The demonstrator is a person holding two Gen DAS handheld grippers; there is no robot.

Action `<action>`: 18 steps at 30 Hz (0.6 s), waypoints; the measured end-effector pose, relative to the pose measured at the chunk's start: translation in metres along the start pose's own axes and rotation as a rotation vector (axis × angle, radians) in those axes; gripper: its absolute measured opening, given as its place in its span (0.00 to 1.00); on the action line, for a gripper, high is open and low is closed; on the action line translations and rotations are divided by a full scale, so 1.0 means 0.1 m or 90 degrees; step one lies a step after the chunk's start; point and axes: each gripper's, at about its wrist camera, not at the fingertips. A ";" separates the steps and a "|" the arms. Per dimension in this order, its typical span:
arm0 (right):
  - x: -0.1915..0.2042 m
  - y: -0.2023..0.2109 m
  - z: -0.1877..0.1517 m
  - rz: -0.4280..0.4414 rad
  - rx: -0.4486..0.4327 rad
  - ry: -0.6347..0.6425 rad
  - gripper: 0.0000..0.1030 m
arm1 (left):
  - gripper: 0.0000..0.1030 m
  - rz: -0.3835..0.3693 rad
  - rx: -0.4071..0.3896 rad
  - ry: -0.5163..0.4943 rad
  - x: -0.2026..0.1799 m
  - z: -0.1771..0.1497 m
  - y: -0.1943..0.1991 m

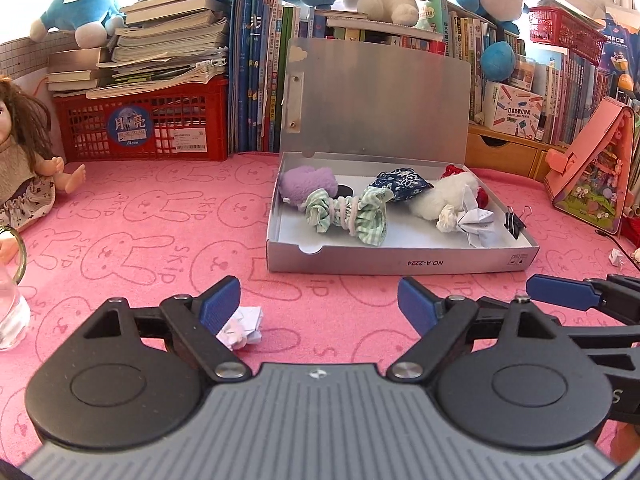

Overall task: Organize objects
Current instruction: 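Move the left tool to the pink-and-white paper bundle while the right tool moves to the black lid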

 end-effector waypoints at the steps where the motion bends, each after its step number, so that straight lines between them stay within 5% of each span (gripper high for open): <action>1: 0.04 0.02 -0.02 0.001 0.001 0.003 0.73 | 0.86 0.000 -0.001 0.002 0.03 -0.03 0.04; 18: 0.79 0.14 -0.46 0.150 0.050 0.093 0.73 | 0.86 0.041 0.017 0.056 0.74 -0.11 0.19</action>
Point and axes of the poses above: each gripper's, at about its wrist camera, not at the fingertips, and y roughly against the way its jaws point, x to its left, z to its top, and after that the axes turned 8 degrees about y, right-handed
